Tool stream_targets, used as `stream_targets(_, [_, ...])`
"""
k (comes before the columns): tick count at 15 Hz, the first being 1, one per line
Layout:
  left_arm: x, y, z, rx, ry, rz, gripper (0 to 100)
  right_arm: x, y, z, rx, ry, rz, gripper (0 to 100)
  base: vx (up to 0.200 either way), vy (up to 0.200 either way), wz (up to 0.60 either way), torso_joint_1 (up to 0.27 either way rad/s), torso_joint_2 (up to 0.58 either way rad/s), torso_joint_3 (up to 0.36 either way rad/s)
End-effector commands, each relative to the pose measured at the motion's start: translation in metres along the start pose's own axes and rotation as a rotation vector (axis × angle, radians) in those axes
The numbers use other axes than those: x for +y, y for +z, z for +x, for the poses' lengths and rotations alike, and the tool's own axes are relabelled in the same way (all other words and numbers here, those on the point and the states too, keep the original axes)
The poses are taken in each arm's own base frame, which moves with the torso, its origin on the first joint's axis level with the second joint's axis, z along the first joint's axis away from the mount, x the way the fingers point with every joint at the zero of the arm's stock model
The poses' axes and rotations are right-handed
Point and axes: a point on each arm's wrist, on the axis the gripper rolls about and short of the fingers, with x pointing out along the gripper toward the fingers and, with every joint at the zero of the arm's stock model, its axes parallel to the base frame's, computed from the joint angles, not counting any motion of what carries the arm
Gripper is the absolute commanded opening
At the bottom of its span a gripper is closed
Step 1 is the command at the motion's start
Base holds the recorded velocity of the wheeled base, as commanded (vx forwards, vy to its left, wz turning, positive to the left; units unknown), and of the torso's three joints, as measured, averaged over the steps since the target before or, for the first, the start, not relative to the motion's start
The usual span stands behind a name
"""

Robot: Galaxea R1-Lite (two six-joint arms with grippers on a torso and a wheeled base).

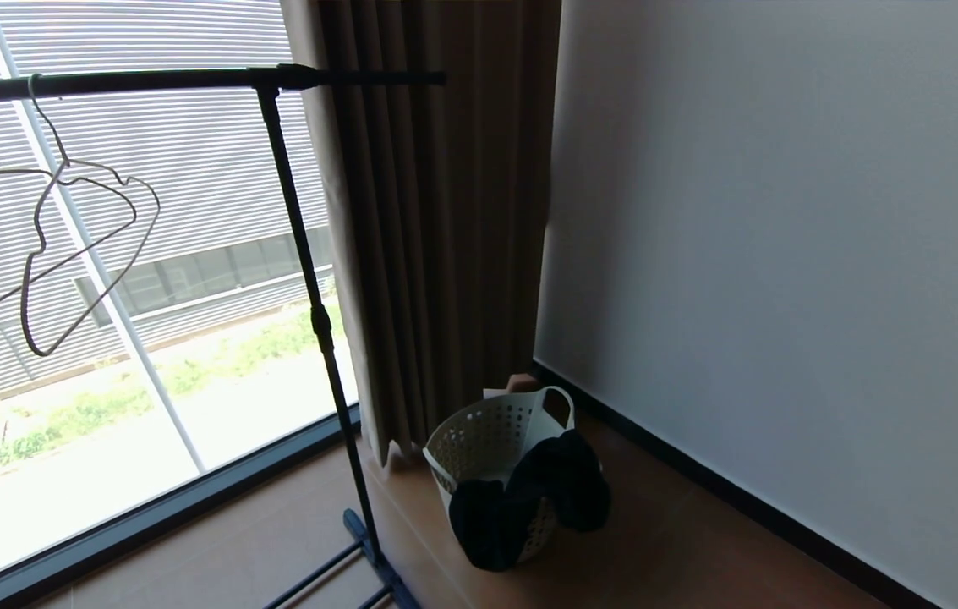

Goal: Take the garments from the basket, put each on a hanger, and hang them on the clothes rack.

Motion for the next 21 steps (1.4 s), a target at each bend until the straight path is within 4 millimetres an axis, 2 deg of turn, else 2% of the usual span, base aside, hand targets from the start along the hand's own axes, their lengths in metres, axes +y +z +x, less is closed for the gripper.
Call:
stream_targets(1, [0.0, 0.0, 0.0, 0.0, 0.0, 0.0, 100, 0.0, -0.0001, 0.0001, 0.002, 0.001, -0.001, 100, 0.0, 0.0, 0.0, 0.0, 0.0, 0.0])
stream_targets(4, [0.0, 0.0, 0.0, 0.0, 0.0, 0.0, 100, 0.0, -0.0001, 0.0001, 0.002, 0.001, 0.001, 100, 0.0, 0.0, 0.2, 0.001, 0.0, 0.001])
stream_targets(21, [0.0, -0.0003, 0.0002, 0.005, -0.005, 0.03, 100, -0.0001, 0.0001, 0.0001, 0.0, -0.002, 0.004, 100, 0.0, 0.0, 0.0, 0.0, 0.0, 0.0])
